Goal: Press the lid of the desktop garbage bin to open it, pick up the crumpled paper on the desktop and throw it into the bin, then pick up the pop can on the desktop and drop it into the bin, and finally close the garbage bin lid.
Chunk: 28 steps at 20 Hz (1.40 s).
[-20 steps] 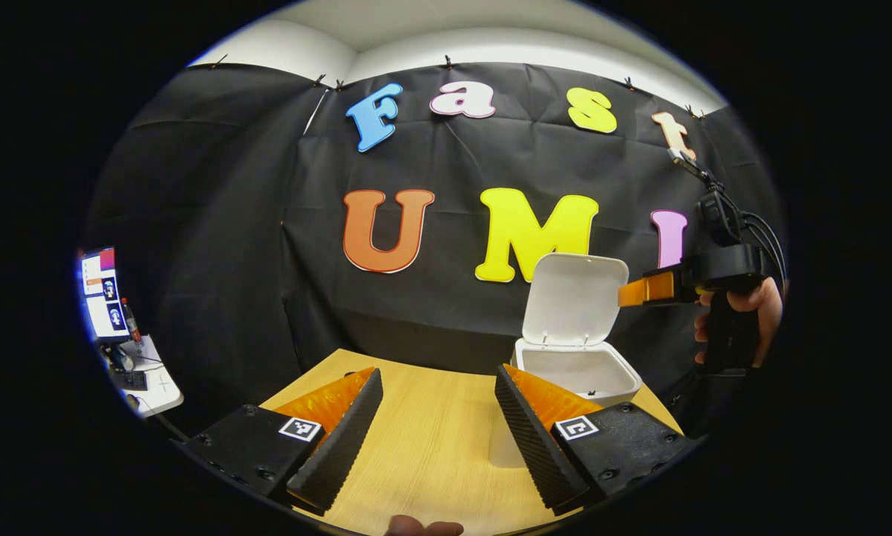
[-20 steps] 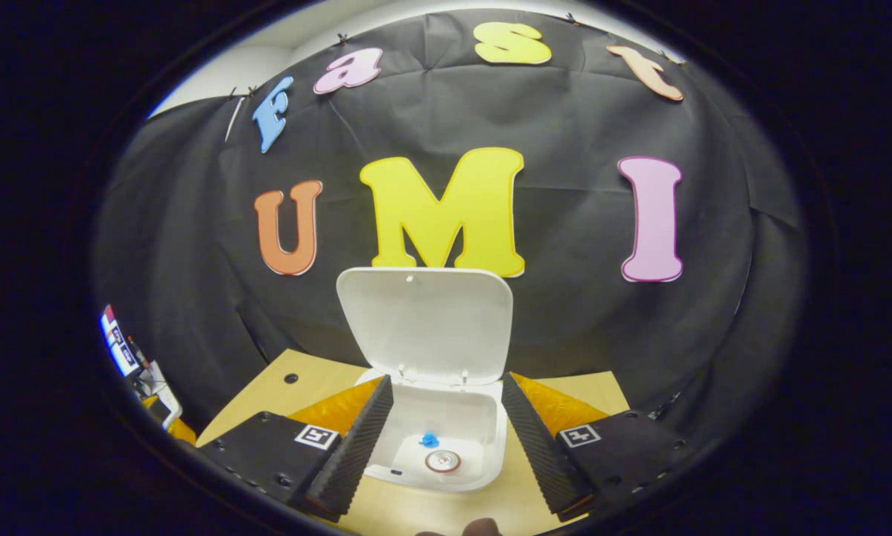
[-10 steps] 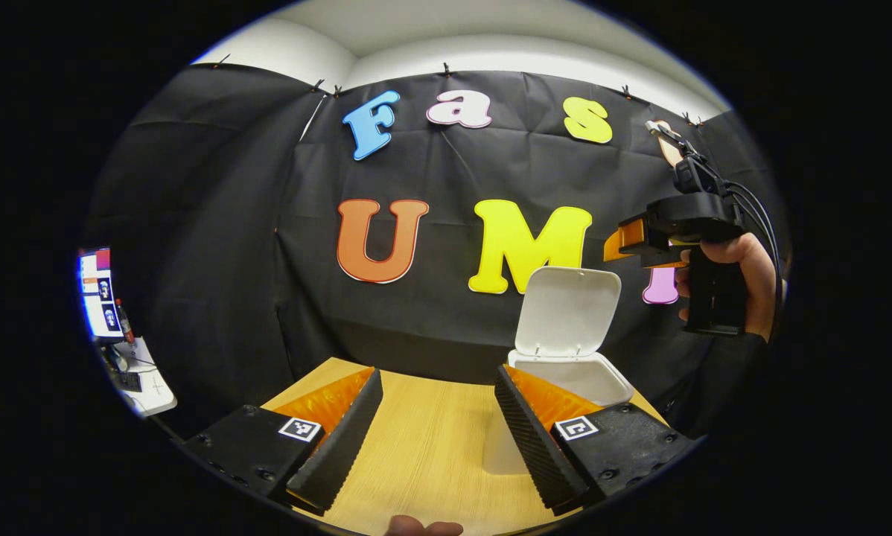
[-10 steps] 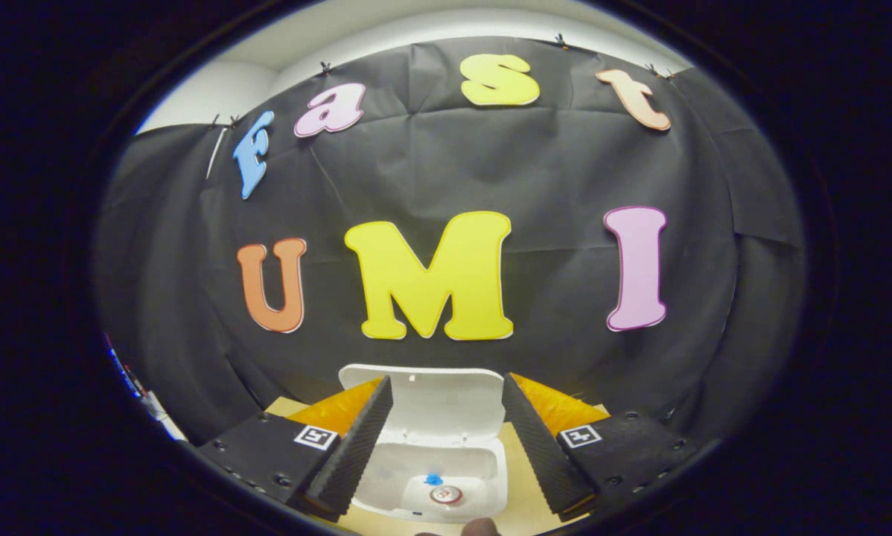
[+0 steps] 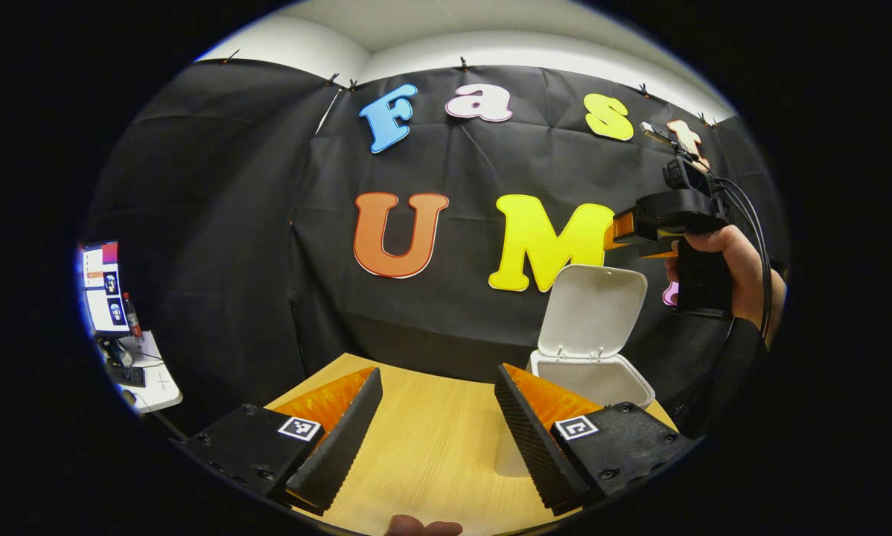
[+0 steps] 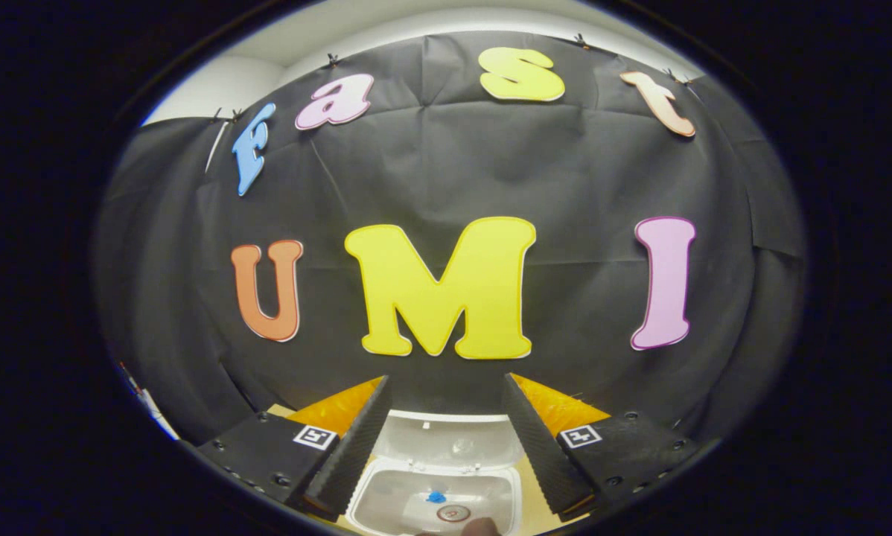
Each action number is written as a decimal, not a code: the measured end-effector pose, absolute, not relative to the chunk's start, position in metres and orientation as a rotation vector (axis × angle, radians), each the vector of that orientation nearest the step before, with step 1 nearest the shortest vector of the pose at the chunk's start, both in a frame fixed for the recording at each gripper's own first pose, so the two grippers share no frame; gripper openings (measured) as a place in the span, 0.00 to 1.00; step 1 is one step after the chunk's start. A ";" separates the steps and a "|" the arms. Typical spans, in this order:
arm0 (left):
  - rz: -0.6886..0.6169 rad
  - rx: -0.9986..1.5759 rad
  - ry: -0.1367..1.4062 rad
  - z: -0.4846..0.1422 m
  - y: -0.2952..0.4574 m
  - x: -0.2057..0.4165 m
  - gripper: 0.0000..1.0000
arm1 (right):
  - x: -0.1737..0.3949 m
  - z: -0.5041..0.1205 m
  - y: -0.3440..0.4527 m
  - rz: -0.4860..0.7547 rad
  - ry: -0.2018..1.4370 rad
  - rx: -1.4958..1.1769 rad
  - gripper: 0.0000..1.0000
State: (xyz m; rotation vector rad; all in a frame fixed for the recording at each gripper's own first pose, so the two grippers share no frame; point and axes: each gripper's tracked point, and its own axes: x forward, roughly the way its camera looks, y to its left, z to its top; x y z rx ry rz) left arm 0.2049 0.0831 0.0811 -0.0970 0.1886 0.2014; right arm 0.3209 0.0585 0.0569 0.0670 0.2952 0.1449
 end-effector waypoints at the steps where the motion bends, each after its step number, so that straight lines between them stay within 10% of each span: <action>1: 0.206 -0.096 0.190 0.081 0.084 0.207 0.98 | 0.330 0.051 0.058 0.138 0.305 0.064 0.93; 28: 0.119 -0.051 0.168 0.090 0.080 0.158 0.98 | 0.209 -0.070 0.045 0.113 0.558 0.093 0.94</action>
